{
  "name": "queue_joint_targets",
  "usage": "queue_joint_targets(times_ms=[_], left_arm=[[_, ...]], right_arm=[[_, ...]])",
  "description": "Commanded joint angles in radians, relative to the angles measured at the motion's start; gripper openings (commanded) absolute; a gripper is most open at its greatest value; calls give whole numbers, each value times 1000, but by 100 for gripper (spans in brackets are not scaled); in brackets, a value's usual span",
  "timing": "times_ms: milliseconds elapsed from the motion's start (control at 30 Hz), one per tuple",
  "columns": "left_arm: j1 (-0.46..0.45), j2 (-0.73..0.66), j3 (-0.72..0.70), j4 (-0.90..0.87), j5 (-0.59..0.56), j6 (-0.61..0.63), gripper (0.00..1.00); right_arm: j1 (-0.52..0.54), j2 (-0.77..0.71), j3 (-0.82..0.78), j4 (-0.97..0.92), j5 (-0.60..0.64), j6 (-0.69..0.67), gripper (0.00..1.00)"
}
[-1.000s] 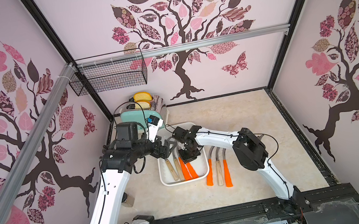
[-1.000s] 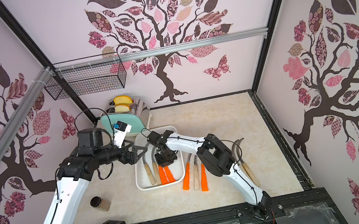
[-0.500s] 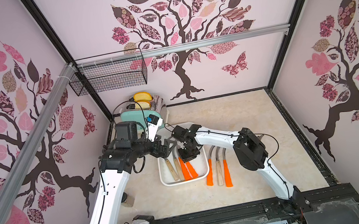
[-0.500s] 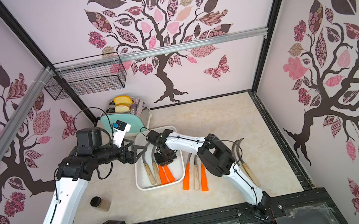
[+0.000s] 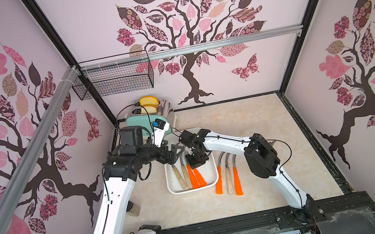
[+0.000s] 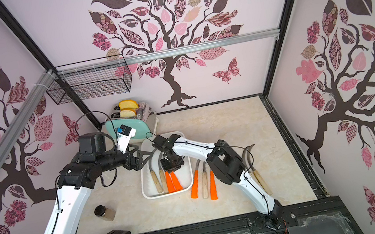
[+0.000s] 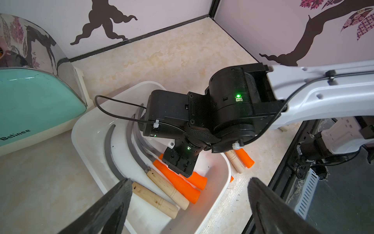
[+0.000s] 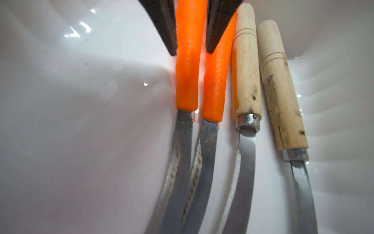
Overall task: Put small sickles into storage boxes
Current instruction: Place the sickle in the storage box.
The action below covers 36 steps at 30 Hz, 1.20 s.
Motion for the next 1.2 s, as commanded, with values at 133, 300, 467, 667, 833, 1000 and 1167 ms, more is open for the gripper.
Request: queue_joint_targets(times_ms=[133, 300, 467, 667, 833, 1000, 1167], left_arm=[[-1, 5, 34, 17, 2, -16, 94], [-1, 9, 46, 23, -25, -21, 94], [-2, 10, 66, 31, -87, -36, 94], [-1, 21, 71, 21, -58, -33, 94], [-11, 38, 52, 2, -56, 1, 94], [-61, 62, 40, -29, -72, 51, 94], [-65, 82, 30, -15, -48, 51, 94]], right_arm=[[-16, -15, 55, -60, 52, -18, 29], [-59, -77, 53, -72, 78, -32, 29], [-113, -149, 31, -72, 88, -42, 30], [-162, -221, 55, -119, 140, -69, 31], [-222, -358, -69, -115, 162, -73, 34], [-327, -580, -333, -42, 167, -48, 43], [-410, -752, -585, -13, 159, -36, 43]])
